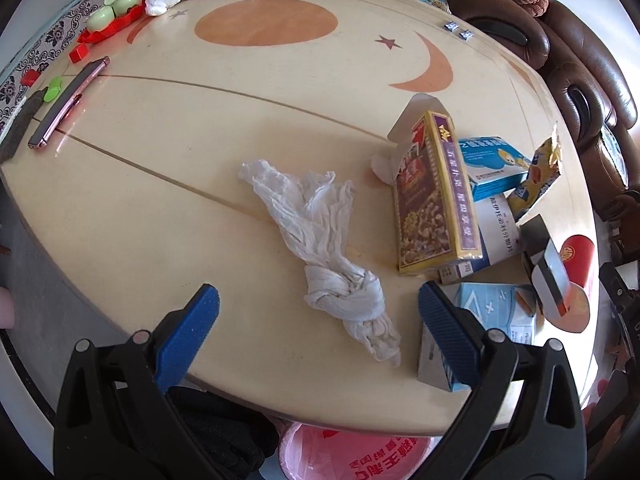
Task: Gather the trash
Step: 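Grasp the white tissue with the left gripper while the right gripper grasps the red cup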
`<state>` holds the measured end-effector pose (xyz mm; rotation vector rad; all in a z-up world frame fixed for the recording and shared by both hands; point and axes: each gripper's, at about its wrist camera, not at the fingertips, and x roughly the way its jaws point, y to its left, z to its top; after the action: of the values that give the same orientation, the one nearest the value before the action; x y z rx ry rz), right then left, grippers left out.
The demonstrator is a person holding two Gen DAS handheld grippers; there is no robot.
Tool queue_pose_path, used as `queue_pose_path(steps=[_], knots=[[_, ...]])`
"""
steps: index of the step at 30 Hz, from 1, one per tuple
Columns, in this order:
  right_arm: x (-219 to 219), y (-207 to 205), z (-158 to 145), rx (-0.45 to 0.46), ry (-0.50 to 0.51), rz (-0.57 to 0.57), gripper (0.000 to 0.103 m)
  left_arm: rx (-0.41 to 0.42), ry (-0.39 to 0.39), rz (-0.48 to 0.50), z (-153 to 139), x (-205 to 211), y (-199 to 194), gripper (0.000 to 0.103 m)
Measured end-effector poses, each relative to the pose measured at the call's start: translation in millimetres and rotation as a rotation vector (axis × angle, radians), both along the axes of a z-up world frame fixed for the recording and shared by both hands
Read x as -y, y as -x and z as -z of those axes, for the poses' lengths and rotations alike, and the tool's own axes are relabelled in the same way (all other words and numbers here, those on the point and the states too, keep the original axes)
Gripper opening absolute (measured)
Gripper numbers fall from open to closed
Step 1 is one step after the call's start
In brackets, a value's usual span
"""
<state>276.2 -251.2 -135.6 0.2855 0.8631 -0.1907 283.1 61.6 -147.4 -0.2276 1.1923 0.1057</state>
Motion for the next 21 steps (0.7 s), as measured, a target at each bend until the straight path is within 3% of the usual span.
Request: queue_pose_path(steps=[8, 14, 18, 21], knots=[[3, -20, 21, -0.021, -0.035, 0.001, 0.097, -0.038, 0.016, -0.020, 20, -4, -17, 0.098], [2, -28, 34, -0.031, -0.066, -0.026, 0.096, -0.022, -0.010, 0.002, 22, 1, -25, 0.098], [-2, -33, 38, -0.028, -0.095, -0.059, 0.085, -0.012, -0.034, 0.014, 22, 5, -29, 0.093], [-2, -33, 41, -0.019, -0.142, -0.073, 0.074, -0.013, -0.082, 0.020, 19, 11, -35, 0.079]])
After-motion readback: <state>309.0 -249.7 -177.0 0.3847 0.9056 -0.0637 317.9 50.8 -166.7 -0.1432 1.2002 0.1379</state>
